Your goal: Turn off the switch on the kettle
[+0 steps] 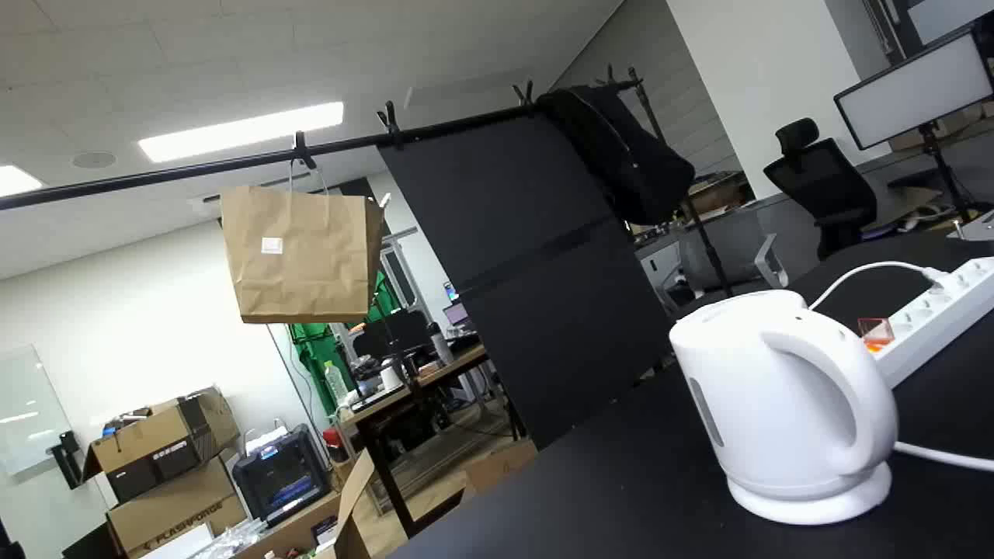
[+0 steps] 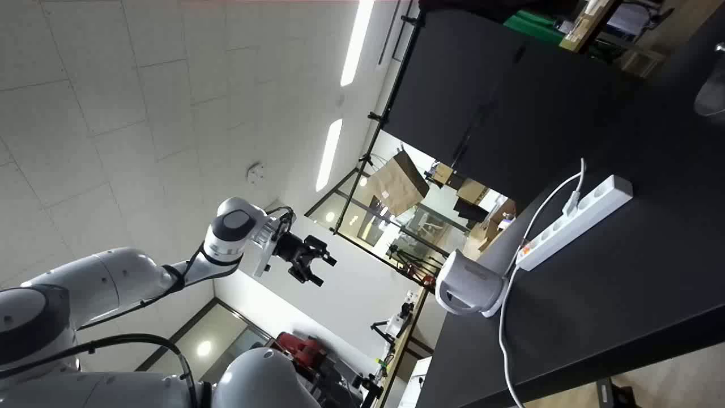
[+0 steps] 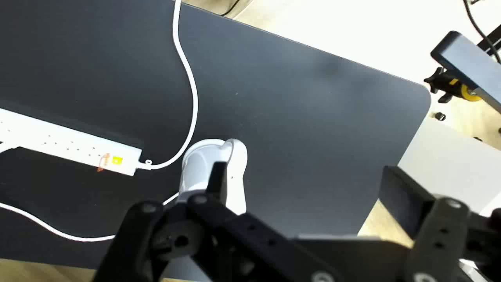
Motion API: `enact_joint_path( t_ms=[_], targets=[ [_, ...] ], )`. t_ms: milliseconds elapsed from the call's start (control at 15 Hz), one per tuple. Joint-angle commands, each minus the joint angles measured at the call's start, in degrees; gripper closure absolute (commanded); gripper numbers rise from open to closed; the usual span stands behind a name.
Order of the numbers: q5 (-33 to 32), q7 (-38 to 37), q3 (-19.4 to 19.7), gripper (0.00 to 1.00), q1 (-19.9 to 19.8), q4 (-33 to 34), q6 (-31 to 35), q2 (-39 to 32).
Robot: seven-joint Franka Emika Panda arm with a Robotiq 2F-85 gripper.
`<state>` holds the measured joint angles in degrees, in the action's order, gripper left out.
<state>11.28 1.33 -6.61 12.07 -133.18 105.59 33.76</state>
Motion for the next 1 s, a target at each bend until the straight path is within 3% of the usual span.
enact_joint_path(
  t_ms=[0, 800, 933],
  targets=[
    [0.25, 0.22, -0.42, 0.0, -0.54, 0.13, 0.05, -0.06],
    [0.25, 0.23, -0.42, 0.0, -0.54, 0.22, 0.15, -0.03],
    [-0.46, -1.09, -1.42, 0.0, -1.08, -0.89, 3.62, -0.06]
  ],
)
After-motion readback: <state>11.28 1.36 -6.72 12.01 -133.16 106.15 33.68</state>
